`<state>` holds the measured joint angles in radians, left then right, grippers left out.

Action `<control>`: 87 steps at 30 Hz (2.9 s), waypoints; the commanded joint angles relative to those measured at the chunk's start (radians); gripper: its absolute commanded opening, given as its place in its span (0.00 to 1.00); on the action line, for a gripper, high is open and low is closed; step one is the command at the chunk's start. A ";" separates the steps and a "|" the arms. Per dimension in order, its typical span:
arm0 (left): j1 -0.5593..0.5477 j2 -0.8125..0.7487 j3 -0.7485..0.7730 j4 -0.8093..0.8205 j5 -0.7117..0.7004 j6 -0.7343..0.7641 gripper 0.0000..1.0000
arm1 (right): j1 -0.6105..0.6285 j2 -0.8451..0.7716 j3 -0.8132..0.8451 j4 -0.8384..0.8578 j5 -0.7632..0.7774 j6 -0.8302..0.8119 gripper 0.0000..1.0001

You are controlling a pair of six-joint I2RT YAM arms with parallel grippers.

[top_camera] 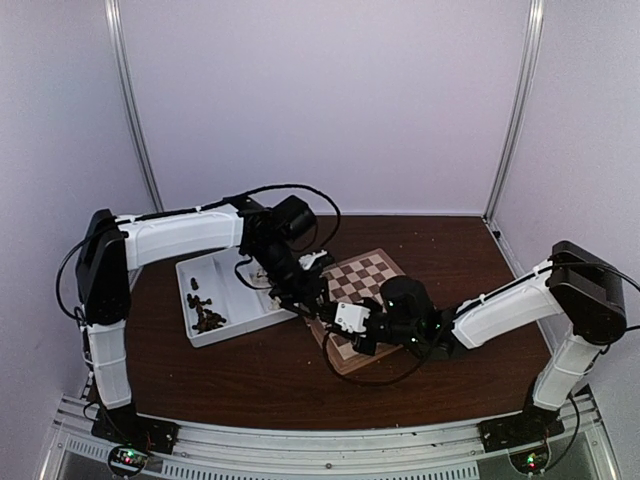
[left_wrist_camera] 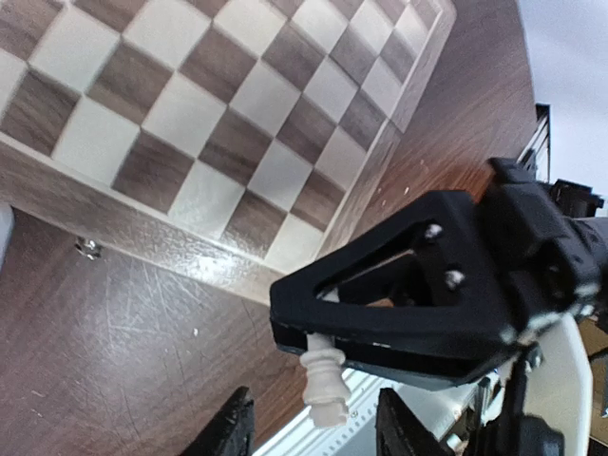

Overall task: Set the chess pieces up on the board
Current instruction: Place the chess piece on the chessboard.

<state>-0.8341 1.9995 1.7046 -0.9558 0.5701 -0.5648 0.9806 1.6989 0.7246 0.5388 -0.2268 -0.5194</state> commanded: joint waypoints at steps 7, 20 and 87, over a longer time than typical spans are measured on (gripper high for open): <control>-0.005 -0.343 -0.407 0.563 -0.159 -0.097 0.52 | 0.002 -0.068 -0.049 0.148 -0.020 0.219 0.11; -0.099 -0.645 -0.798 1.159 -0.250 0.122 0.51 | -0.007 -0.180 -0.016 0.098 -0.212 0.423 0.11; -0.144 -0.584 -0.846 1.310 -0.384 0.396 0.00 | -0.020 -0.303 -0.050 0.010 -0.117 0.532 0.58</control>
<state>-0.9726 1.3937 0.7990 0.4149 0.3126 -0.2066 0.9680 1.4567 0.7231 0.5797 -0.4187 0.0257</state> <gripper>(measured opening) 0.153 0.532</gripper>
